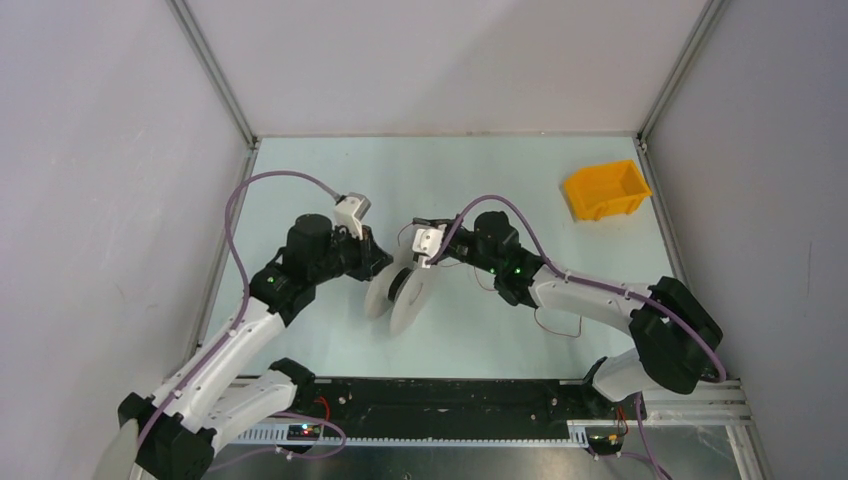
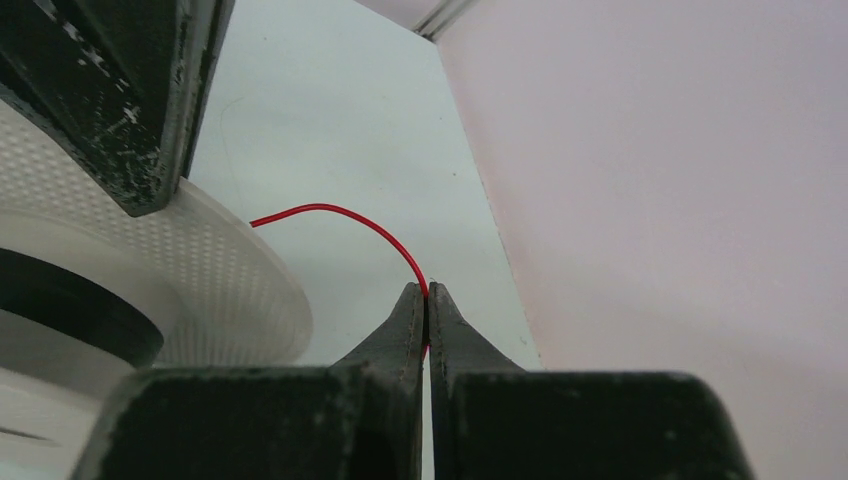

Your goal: Wrap the cables

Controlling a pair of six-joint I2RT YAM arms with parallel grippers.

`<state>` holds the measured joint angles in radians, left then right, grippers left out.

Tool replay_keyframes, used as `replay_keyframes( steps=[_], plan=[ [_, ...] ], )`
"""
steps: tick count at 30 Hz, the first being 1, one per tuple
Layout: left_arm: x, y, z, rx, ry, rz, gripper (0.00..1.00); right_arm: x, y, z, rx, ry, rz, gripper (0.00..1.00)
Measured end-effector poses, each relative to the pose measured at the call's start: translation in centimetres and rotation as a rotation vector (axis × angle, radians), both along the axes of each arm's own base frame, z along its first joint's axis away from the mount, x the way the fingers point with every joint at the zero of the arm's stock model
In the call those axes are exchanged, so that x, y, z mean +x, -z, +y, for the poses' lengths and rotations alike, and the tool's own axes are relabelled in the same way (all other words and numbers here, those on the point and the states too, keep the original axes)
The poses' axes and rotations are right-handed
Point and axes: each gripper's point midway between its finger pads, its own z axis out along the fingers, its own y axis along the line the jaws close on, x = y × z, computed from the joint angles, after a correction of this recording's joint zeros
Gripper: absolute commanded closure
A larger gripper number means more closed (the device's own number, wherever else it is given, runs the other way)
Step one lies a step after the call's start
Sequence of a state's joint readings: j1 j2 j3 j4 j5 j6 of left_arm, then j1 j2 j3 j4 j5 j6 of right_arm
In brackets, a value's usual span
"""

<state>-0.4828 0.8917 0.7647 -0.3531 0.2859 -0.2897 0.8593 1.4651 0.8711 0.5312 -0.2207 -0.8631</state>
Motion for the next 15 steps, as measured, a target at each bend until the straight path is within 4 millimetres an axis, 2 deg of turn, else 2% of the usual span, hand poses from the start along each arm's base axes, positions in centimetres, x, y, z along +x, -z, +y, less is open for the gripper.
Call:
replay_keyframes(
  steps=[2, 8, 15],
  plan=[
    [0.1, 0.2, -0.1, 0.003, 0.004, 0.003, 0.85, -0.1, -0.2, -0.1, 0.004, 0.000, 0.000, 1.00],
    [0.3, 0.6, -0.2, 0.011, 0.013, 0.012, 0.72, -0.9, -0.8, 0.0, 0.014, -0.032, 0.000, 1.00],
    [0.5, 0.9, 0.2, 0.027, -0.013, 0.015, 0.62, -2.7, 0.4, 0.9, -0.009, -0.098, 0.021, 1.00]
  ],
)
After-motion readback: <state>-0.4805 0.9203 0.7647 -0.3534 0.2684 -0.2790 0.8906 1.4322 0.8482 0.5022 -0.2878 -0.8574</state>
